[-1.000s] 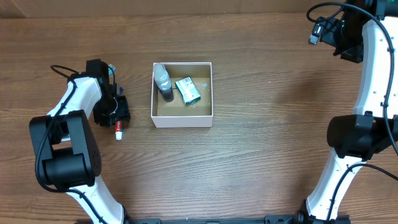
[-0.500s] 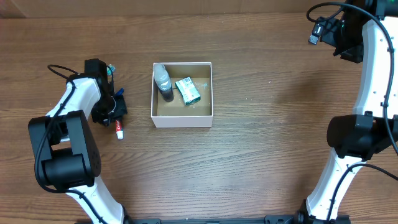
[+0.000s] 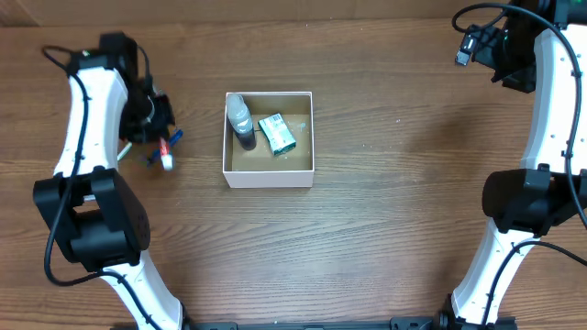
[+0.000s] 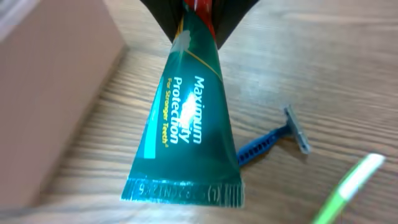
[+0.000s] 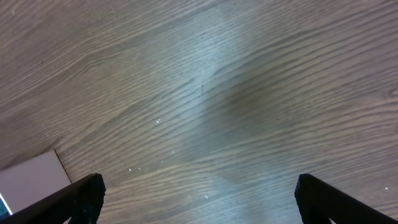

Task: Pack container
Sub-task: 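Carry the toothpaste tube into the box and release it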

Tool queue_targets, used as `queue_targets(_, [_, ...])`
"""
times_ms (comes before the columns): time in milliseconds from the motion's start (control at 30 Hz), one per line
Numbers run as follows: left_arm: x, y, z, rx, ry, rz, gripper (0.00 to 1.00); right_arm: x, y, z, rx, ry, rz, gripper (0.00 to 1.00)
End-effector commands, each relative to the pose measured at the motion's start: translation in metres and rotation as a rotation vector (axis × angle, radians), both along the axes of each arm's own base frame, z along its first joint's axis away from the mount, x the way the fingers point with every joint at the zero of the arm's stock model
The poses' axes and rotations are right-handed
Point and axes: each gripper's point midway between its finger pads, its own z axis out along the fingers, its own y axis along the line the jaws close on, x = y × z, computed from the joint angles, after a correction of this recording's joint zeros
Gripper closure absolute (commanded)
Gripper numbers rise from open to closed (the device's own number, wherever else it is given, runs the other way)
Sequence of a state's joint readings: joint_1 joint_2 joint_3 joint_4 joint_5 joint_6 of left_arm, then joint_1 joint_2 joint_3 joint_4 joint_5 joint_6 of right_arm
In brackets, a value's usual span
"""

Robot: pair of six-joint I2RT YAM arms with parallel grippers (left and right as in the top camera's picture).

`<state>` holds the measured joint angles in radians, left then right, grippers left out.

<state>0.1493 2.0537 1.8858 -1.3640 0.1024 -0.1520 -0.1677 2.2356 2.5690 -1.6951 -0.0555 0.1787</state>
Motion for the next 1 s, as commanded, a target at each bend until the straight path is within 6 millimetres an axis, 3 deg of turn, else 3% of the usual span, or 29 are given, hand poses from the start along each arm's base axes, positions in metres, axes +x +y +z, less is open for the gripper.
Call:
queue_targets(0, [0.028, -0.034, 0.066, -0.075, -0.181, -0.141, 0.86, -0.003, 0.001, 0.014, -0.003, -0.035, 0.009, 0.00])
queue_targets(133, [0.033, -0.098, 0.125, -0.066, -0.333, -0.449, 0.85, -0.003, 0.001, 0.014, -0.003, -0.035, 0.009, 0.00])
queue_targets(200, [0.028, -0.131, 0.136, -0.059, -0.369, -0.603, 0.83, -0.003, 0.001, 0.014, -0.003, -0.035, 0.009, 0.00])
queue_targets(300, [0.010, -0.187, 0.136, -0.048, -0.381, -0.861, 0.82, -0.003, 0.001, 0.014, -0.003, -0.035, 0.009, 0.00])
queue_targets(367, [0.003, -0.204, 0.134, -0.028, -0.378, -0.945, 0.83, -0.003, 0.001, 0.014, -0.003, -0.035, 0.009, 0.00])
queue_targets(533, [-0.021, -0.227, 0.126, 0.044, -0.324, -1.177, 0.80, -0.003, 0.001, 0.014, -0.003, -0.035, 0.009, 0.00])
queue_targets(733, [-0.033, -0.222, 0.098, 0.033, -0.227, -1.285, 0.79, -0.003, 0.001, 0.014, -0.003, -0.035, 0.009, 0.00])
queue_targets(833, [-0.036, -0.220, 0.079, 0.021, -0.179, -1.294, 0.86, -0.003, 0.002, 0.014, -0.002, -0.035, 0.009, 0.00])
queue_targets(967, [-0.032, -0.222, 0.078, 0.023, -0.196, -1.279, 0.84, -0.003, 0.001, 0.014, -0.003, -0.035, 0.009, 0.00])
